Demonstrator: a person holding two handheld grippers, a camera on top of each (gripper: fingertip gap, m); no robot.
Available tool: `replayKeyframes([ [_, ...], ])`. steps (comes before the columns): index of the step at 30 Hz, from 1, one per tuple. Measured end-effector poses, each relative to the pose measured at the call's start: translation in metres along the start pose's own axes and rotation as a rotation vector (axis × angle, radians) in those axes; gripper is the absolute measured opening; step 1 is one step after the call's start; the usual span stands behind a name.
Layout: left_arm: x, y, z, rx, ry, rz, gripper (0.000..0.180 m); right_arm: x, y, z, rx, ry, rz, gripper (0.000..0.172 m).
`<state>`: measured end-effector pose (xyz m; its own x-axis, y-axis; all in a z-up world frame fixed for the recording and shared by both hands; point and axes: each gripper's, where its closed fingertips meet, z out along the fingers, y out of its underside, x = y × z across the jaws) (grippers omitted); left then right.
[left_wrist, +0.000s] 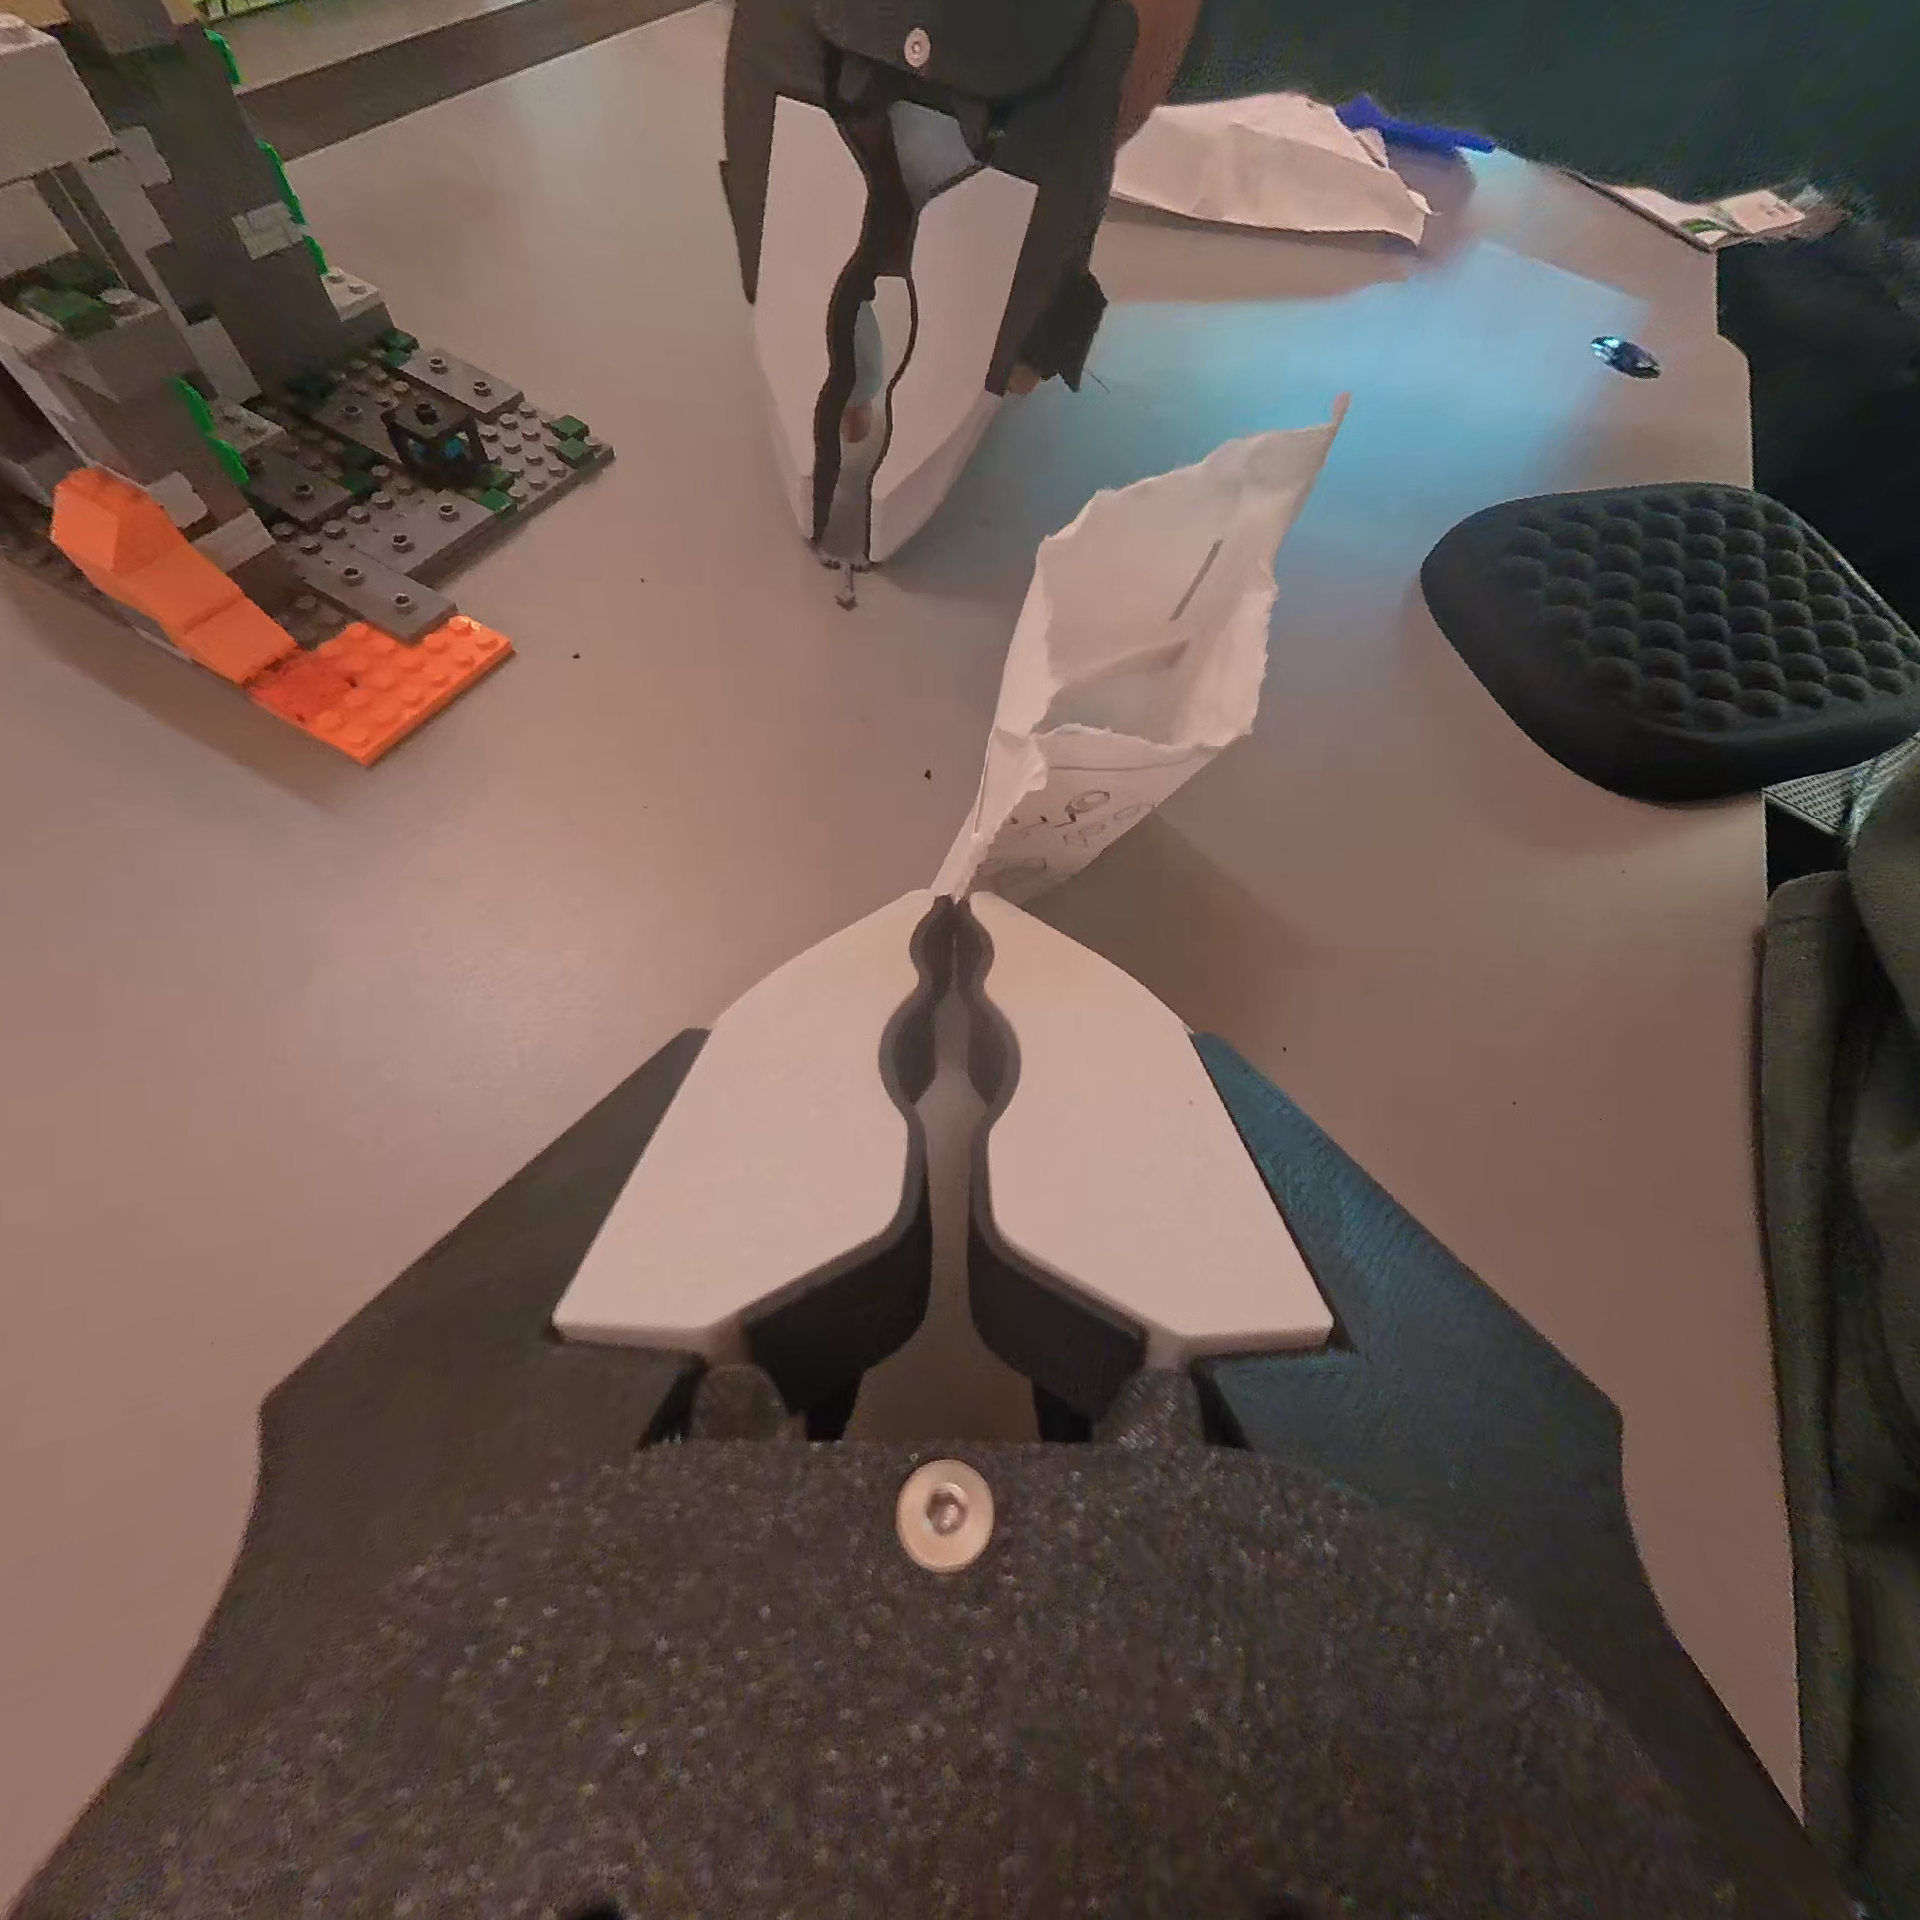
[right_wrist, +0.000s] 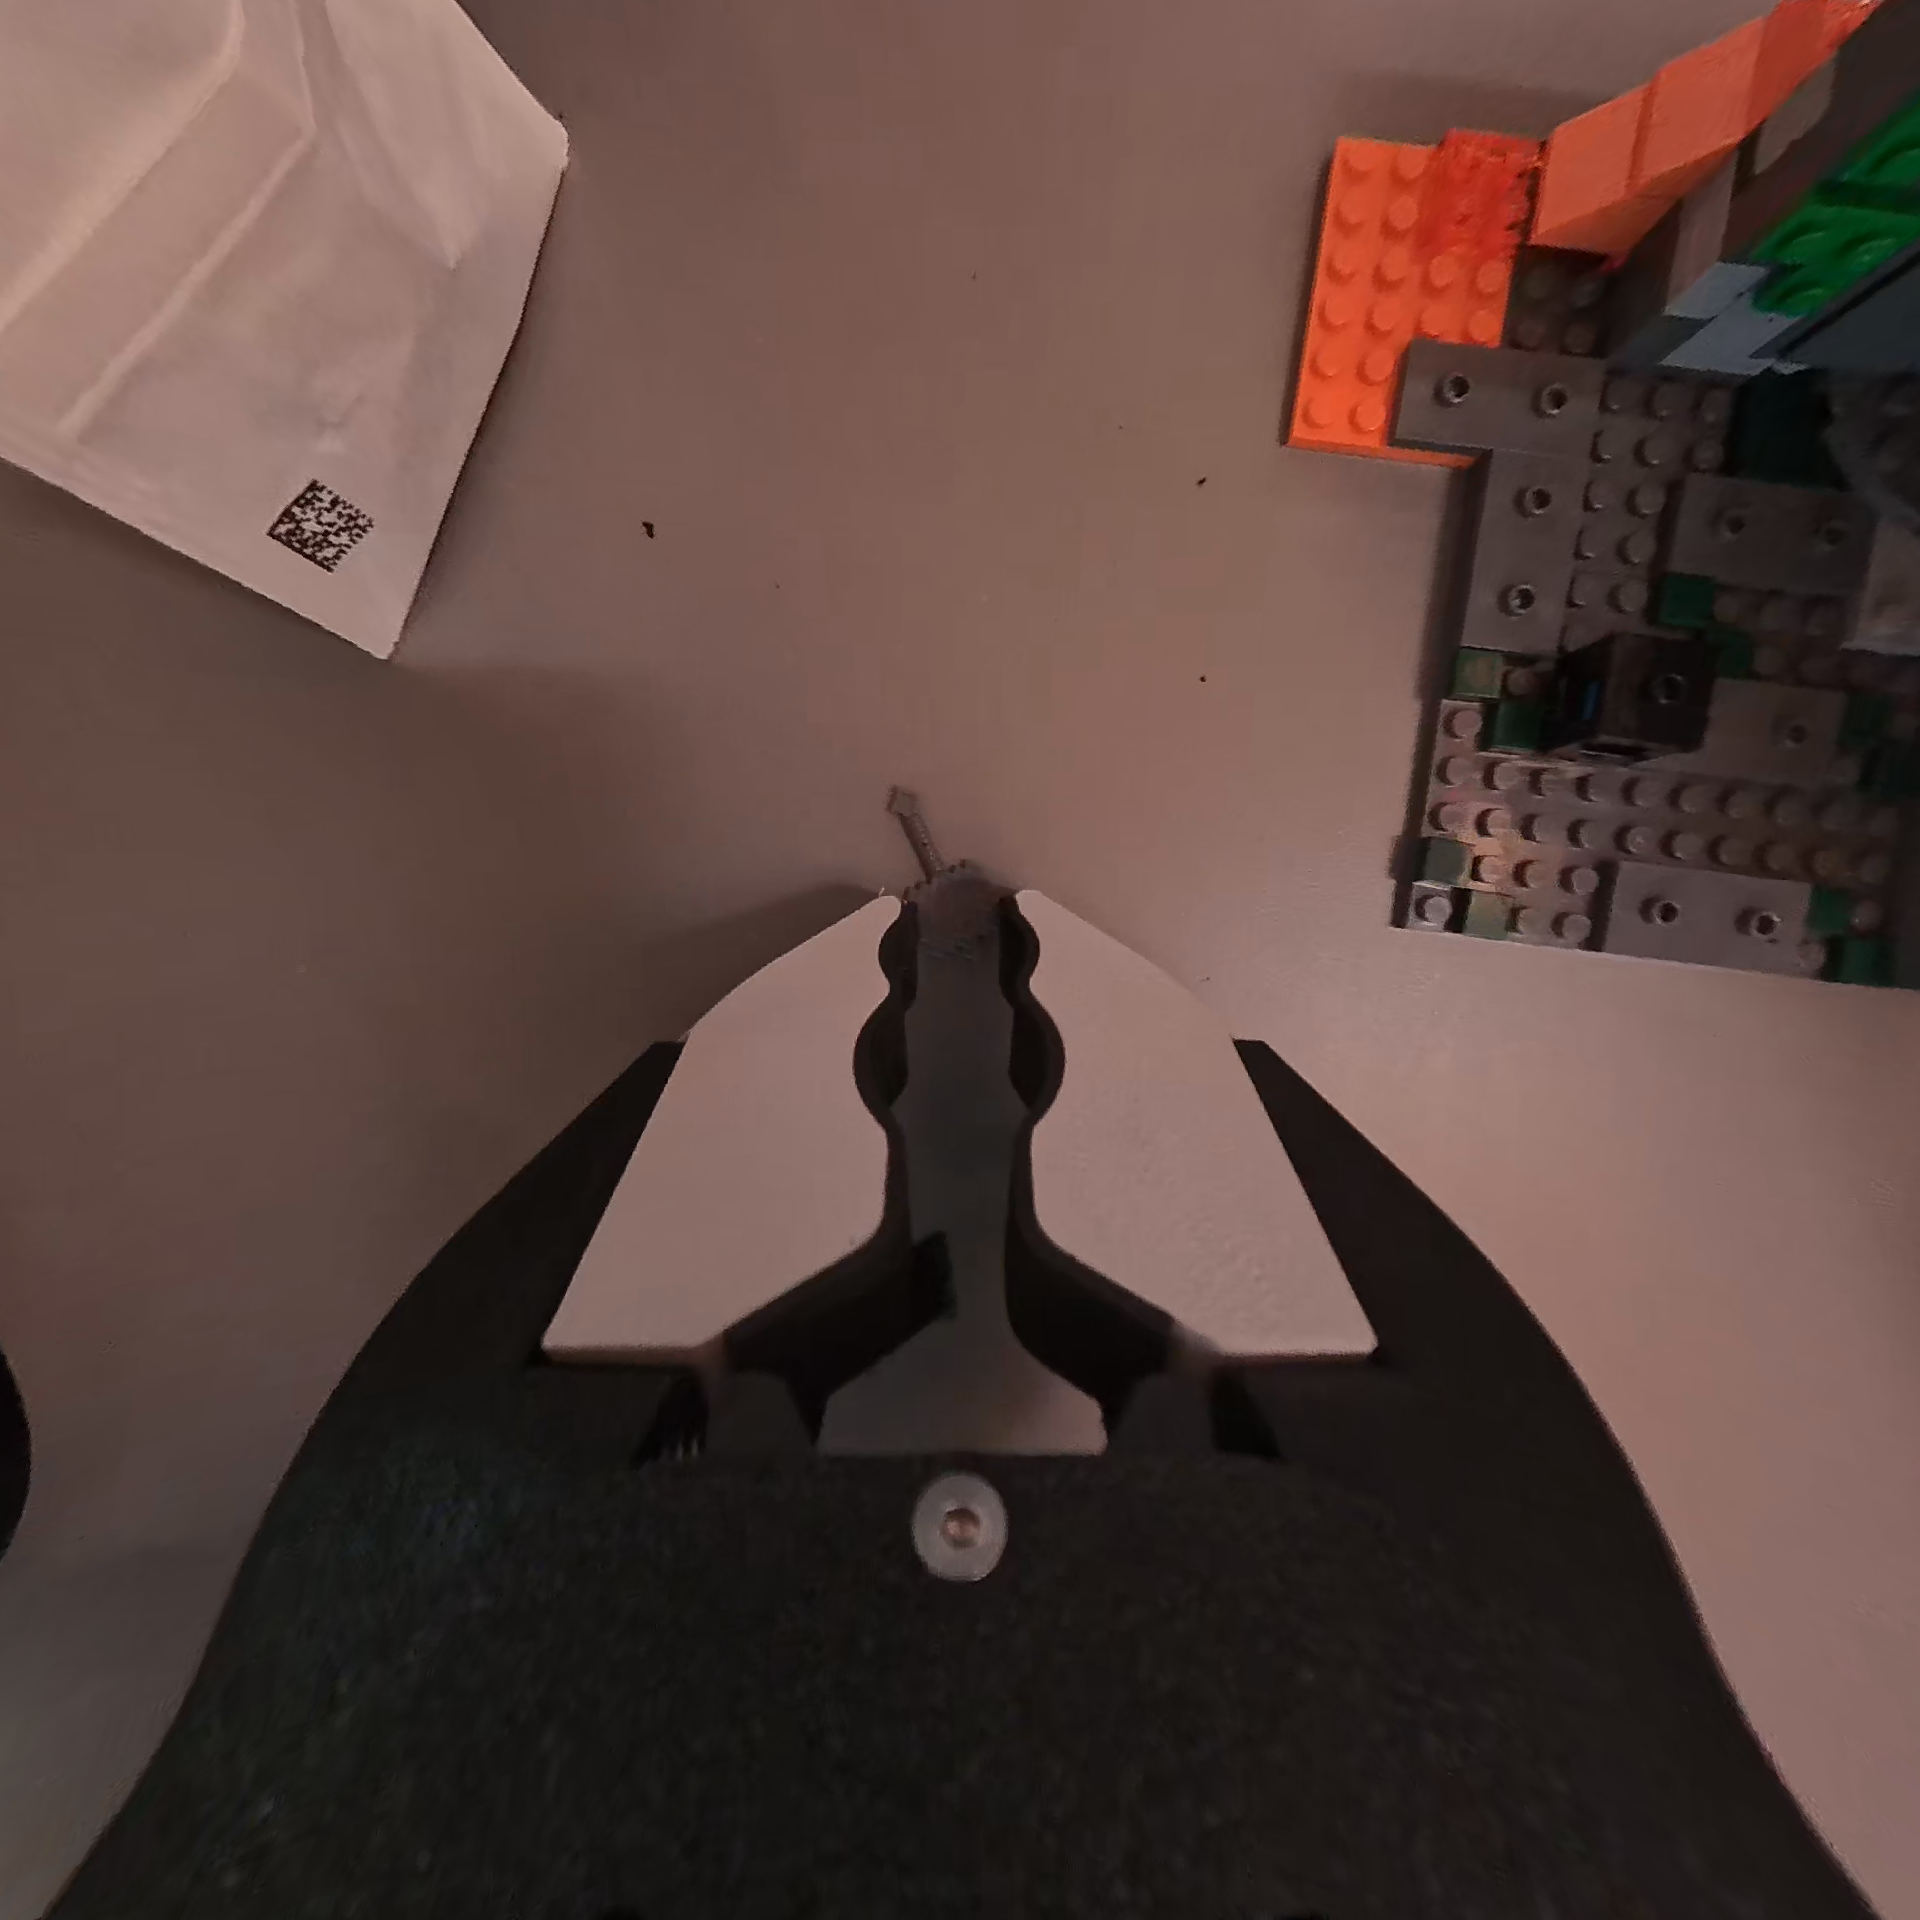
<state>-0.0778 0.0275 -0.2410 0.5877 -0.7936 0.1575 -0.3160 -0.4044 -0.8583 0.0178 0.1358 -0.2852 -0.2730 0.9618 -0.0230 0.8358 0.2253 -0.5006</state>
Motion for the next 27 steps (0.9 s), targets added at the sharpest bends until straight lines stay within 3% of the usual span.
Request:
replayKeyframes([
  [2,-0.001,0.000,0.000,0.001,-0.004,-0.012,0.000,-0.002,0.000,-0.001,0.010,0.021,0.010,0.013],
  [4,-0.002,-0.001,0.000,0.003,-0.009,-0.016,0.000,-0.005,-0.005,-0.005,0.045,0.039,0.028,0.000],
  [10,0.001,0.000,0.001,-0.002,0.001,-0.011,0.000,-0.021,-0.007,-0.015,0.045,0.049,0.000,0.000],
  [16,0.001,0.000,0.001,-0.001,-0.001,-0.014,0.000,-0.039,0.001,-0.011,-0.045,-0.014,0.078,0.032],
  [20,0.001,0.000,0.001,-0.001,0.000,-0.014,0.000,-0.044,0.001,-0.005,-0.068,0.057,0.162,0.047],
  [22,0.001,0.000,0.001,-0.001,0.005,-0.016,0.000,-0.044,0.003,0.000,-0.074,0.094,0.200,0.047],
  [27,0.003,0.000,0.002,-0.005,0.010,-0.006,0.000,-0.041,0.001,0.001,-0.028,0.119,0.195,0.028],
])
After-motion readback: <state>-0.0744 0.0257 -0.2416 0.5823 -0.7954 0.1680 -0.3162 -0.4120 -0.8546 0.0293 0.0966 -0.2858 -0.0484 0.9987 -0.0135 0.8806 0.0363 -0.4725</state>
